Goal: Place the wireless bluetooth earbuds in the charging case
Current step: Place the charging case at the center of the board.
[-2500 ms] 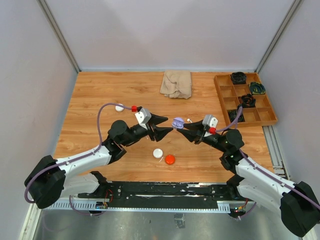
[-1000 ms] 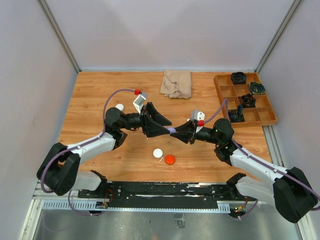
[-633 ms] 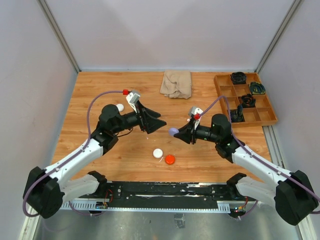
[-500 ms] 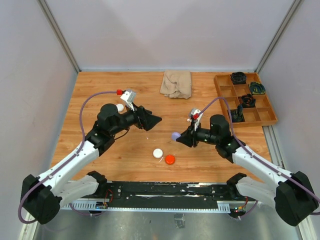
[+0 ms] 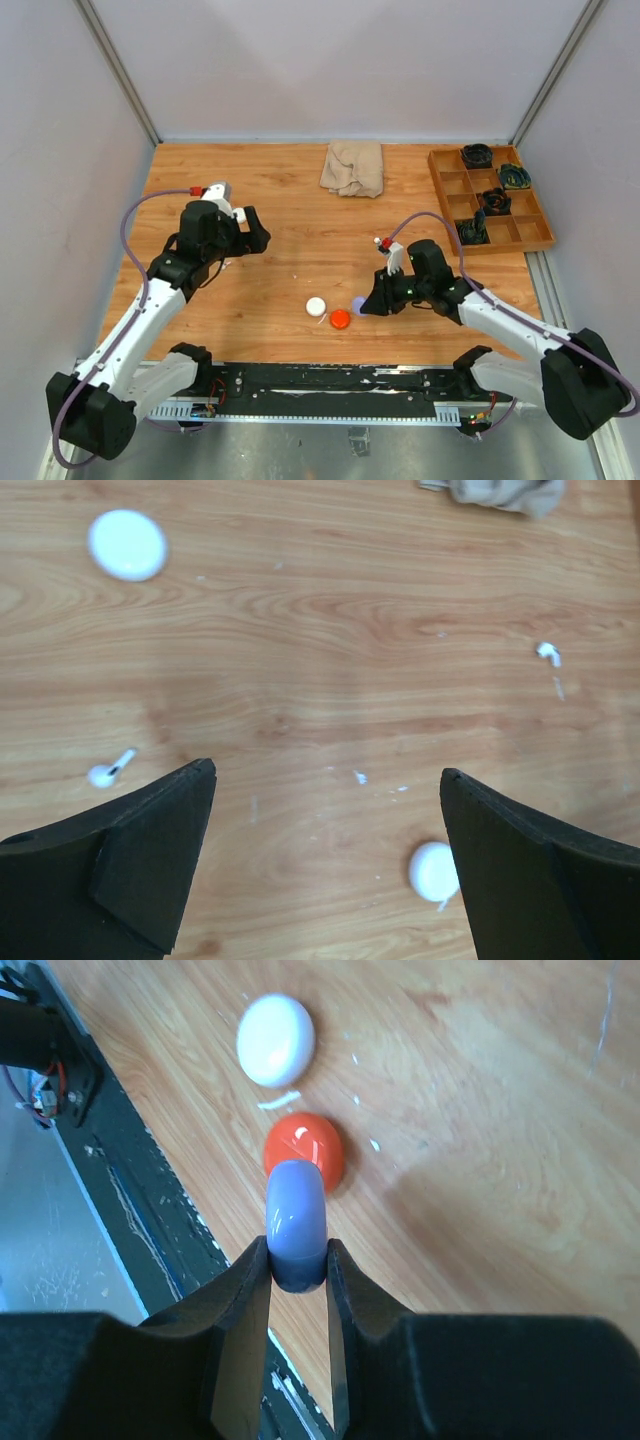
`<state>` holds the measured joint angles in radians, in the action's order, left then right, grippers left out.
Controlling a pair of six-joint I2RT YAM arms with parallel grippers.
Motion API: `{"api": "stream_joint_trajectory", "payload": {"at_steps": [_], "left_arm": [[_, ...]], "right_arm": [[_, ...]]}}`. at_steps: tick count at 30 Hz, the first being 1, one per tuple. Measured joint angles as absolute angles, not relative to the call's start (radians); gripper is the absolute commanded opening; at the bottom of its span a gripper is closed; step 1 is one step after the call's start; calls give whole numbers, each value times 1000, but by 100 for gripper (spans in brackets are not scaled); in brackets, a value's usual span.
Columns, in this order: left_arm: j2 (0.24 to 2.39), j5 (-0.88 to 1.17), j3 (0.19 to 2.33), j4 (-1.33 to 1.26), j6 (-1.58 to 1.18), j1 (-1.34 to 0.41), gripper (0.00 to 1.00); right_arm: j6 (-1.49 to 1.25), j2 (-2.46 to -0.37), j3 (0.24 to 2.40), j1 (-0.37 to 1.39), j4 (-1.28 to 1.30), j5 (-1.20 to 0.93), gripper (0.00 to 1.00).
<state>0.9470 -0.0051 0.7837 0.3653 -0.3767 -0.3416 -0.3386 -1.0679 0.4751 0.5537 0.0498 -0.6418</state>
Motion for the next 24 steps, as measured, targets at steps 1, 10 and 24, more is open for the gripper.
{"api": "stream_joint_trajectory", "payload": {"at_steps": [1,10,24], "left_arm": [[947,-3,780,368,-371,-319,99],[981,63,696,361,-364,-157,99],[1080,51,733,379,-367,-94,99]], "right_arm": [[-345,-1082,468,554,50,-641,9],[-409,-1239,433,554,15,-659,33],[-377,-1202,433,554,75,-600,78]]}}
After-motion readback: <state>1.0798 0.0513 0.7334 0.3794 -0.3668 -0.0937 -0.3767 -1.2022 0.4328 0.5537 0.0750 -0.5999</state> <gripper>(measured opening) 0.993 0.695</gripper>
